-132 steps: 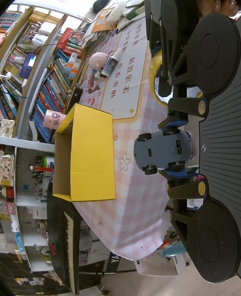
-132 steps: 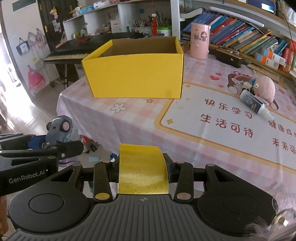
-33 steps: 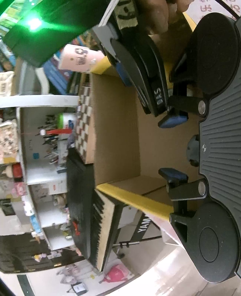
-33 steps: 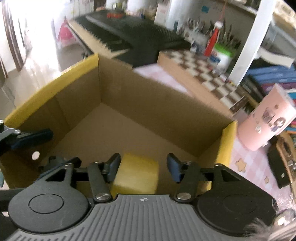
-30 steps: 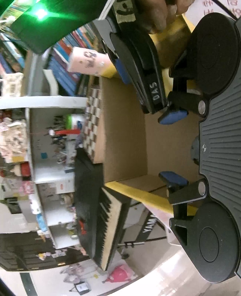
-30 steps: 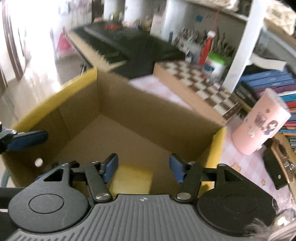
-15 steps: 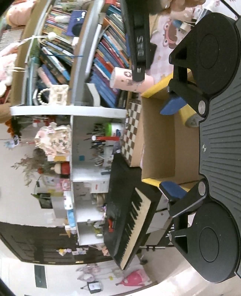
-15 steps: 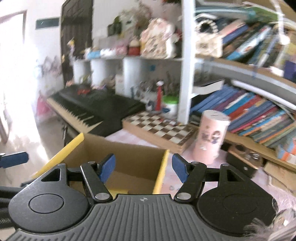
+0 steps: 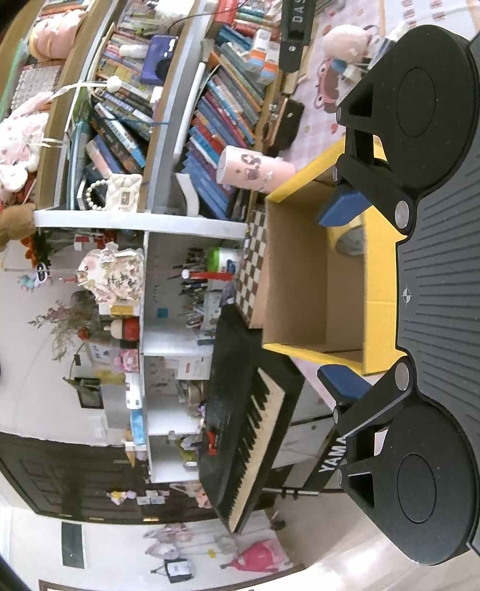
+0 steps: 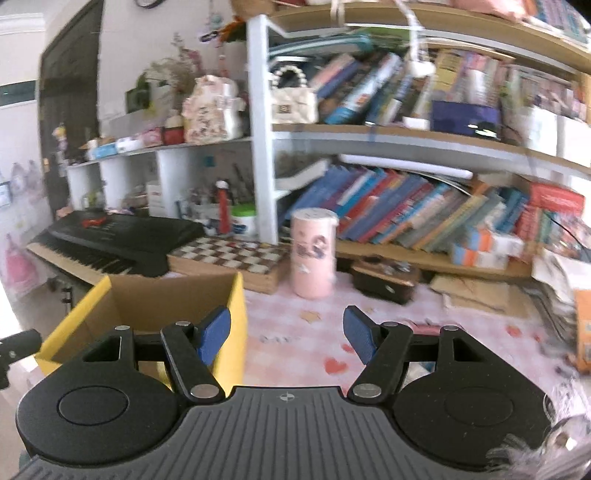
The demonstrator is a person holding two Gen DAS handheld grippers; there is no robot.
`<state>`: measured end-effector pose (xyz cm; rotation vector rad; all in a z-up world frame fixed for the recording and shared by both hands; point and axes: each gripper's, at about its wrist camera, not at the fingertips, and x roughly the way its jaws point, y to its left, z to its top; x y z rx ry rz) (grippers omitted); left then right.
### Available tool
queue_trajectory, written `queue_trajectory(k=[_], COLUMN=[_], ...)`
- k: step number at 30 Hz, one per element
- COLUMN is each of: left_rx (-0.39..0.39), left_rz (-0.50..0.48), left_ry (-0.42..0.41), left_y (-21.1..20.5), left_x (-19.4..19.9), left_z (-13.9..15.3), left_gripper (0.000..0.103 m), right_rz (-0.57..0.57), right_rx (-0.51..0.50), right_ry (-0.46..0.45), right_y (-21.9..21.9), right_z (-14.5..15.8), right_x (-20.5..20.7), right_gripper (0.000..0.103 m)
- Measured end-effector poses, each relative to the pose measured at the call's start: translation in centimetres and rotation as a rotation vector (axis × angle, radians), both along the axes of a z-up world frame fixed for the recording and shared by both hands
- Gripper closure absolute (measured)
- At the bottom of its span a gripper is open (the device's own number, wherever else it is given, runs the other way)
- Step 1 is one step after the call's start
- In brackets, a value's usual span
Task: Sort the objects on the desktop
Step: 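Withdraw both open tools from the box back over the table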
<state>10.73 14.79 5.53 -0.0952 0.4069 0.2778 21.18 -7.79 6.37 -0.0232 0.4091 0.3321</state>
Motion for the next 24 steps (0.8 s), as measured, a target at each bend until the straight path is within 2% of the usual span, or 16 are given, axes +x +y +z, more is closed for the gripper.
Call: queue_trajectory(k=[9,18,24], left_rx=[0.009,0.016,-0.002], left_rz=[-0.057,-0.090,-0.130], left_ry=[0.047,0.111,0.157], left_y=[-1.0,-1.6,-2.5], left_x=[-3.6,-6.4,-7.8], left_z=[-1.6,-3.9,-5.2], left_gripper=[0.019,0.019,0.019], right_rz=[-0.091,-0.113,-0.102], right_rx=[-0.039,-0.076,-0.090], right_ry=[0.050,0.123,0.148], right_y=[-2.0,-2.1,-1.7], right_z=[-3.0,-6.0,-6.9], right_x=[-6.3,-11.8,-14.4], right_gripper=[0.038,0.038,0.038])
